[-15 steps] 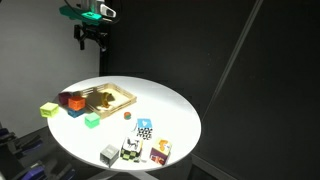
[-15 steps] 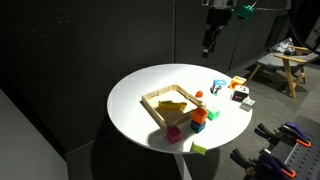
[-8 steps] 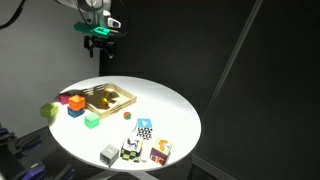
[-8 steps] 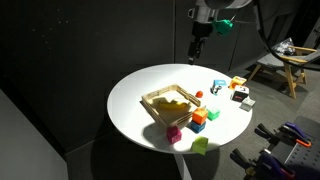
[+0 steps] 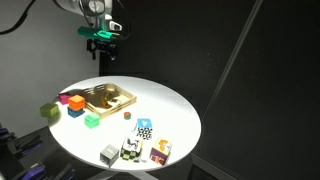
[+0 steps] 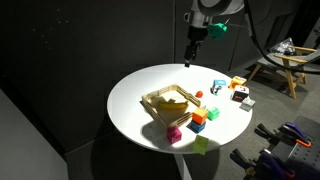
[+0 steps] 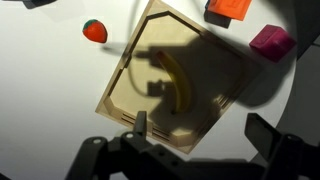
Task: Pick up the yellow toy banana from the tray and put it on the table
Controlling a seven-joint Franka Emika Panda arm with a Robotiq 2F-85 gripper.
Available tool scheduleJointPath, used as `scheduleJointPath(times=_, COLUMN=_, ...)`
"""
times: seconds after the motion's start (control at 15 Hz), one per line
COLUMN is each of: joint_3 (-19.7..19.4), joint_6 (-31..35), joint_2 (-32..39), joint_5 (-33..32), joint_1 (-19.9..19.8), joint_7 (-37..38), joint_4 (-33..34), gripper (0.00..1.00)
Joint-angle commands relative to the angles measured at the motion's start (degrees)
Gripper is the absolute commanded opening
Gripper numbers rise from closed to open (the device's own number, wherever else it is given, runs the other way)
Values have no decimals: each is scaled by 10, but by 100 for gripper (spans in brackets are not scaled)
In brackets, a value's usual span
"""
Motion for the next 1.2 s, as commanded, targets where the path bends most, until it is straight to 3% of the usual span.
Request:
scheduleJointPath(times=0.0, joint_3=11, joint_6=-1, joint_2=0, joint_5=-3, joint_1=-11, joint_7=2, joint_4=1, gripper=100)
scheduleJointPath(times=0.27, joint_3=14, joint_6=3, joint_2=3, joint_5=5, joint_1=-11, joint_7=-5, joint_4=3, gripper=100)
scheduleJointPath(times=0.73, joint_3=38, joint_6=121, joint_2=52, joint_5=11, joint_1=-14, joint_7=-38, joint_4=12, gripper=100)
scheduleJointPath(times=1.13, joint_3=59, joint_6=159, joint_2=110, joint_5=6, joint_1=-28, joint_7=-76, joint_4=33, gripper=100)
